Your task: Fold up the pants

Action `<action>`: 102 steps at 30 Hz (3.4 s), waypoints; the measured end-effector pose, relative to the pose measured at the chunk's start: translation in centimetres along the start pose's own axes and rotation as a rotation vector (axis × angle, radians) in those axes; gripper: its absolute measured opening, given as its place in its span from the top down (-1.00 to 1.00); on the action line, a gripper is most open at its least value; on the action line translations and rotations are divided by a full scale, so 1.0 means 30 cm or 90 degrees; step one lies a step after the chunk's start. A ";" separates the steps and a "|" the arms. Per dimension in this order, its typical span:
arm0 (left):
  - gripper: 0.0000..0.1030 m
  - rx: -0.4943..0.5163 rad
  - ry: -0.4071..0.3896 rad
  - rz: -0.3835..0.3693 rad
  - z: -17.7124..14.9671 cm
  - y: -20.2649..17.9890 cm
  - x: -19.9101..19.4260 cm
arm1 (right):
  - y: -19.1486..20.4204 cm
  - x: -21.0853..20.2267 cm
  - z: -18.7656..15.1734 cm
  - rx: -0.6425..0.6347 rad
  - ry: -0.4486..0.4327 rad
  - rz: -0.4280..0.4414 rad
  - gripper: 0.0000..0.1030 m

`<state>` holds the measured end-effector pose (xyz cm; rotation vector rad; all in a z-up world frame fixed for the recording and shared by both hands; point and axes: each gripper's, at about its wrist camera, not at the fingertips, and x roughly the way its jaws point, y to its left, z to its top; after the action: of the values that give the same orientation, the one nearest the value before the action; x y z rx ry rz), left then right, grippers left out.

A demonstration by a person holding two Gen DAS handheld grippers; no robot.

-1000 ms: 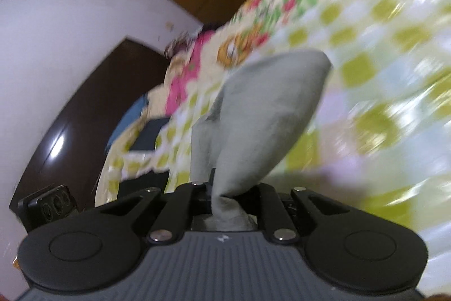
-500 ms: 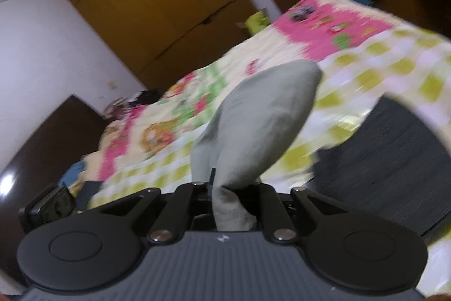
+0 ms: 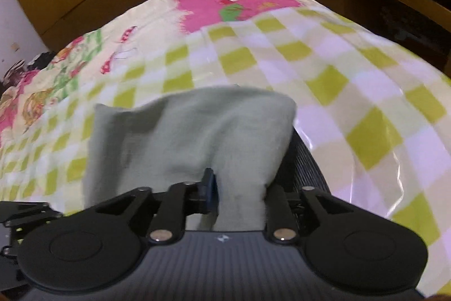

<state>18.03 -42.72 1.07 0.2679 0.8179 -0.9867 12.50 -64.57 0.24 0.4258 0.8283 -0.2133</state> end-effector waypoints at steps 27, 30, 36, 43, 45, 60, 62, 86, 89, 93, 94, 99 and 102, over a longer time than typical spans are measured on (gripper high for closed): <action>-0.04 0.020 0.045 0.090 -0.104 -0.102 -0.023 | 0.171 -0.155 -0.289 -0.005 -0.055 -0.077 0.42; -0.04 0.015 0.045 0.090 -0.160 -0.111 -0.083 | 0.203 -0.242 -0.344 0.017 -0.088 -0.068 0.40; -0.17 -0.013 0.010 0.085 -0.255 -0.150 -0.243 | 0.315 -0.397 -0.506 0.033 -0.107 -0.055 0.30; -0.64 -0.015 -0.006 0.118 -0.358 -0.182 -0.376 | 0.424 -0.501 -0.685 0.103 -0.117 -0.042 0.27; -0.83 -0.021 -0.012 0.130 -0.382 -0.187 -0.408 | 0.449 -0.532 -0.726 0.112 -0.118 -0.045 0.26; -1.00 -0.033 -0.062 0.153 -0.487 -0.230 -0.571 | 0.547 -0.654 -0.879 0.142 -0.132 -0.058 0.16; -1.00 -0.033 -0.068 0.159 -0.491 -0.236 -0.580 | 0.552 -0.660 -0.887 0.144 -0.134 -0.061 0.12; -1.00 -0.030 -0.052 0.170 -0.541 -0.237 -0.599 | 0.563 -0.647 -0.943 0.157 -0.108 -0.093 0.10; -1.00 -0.026 -0.051 0.171 -0.550 -0.236 -0.599 | 0.564 -0.647 -0.938 0.157 -0.109 -0.095 0.10; -1.00 -0.027 -0.053 0.169 -0.548 -0.235 -0.602 | 0.570 -0.649 -0.937 0.154 -0.110 -0.098 0.10; -1.00 -0.025 -0.055 0.170 -0.548 -0.236 -0.604 | 0.571 -0.649 -0.936 0.153 -0.111 -0.099 0.10; -1.00 -0.022 -0.058 0.172 -0.550 -0.241 -0.609 | 0.571 -0.651 -0.935 0.153 -0.111 -0.101 0.10; -1.00 -0.022 -0.058 0.173 -0.549 -0.242 -0.609 | 0.570 -0.650 -0.934 0.153 -0.111 -0.100 0.10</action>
<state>-1.29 -26.11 4.08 0.2928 0.6936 -0.7242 -13.15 -36.40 2.93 0.5587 0.6672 -0.4928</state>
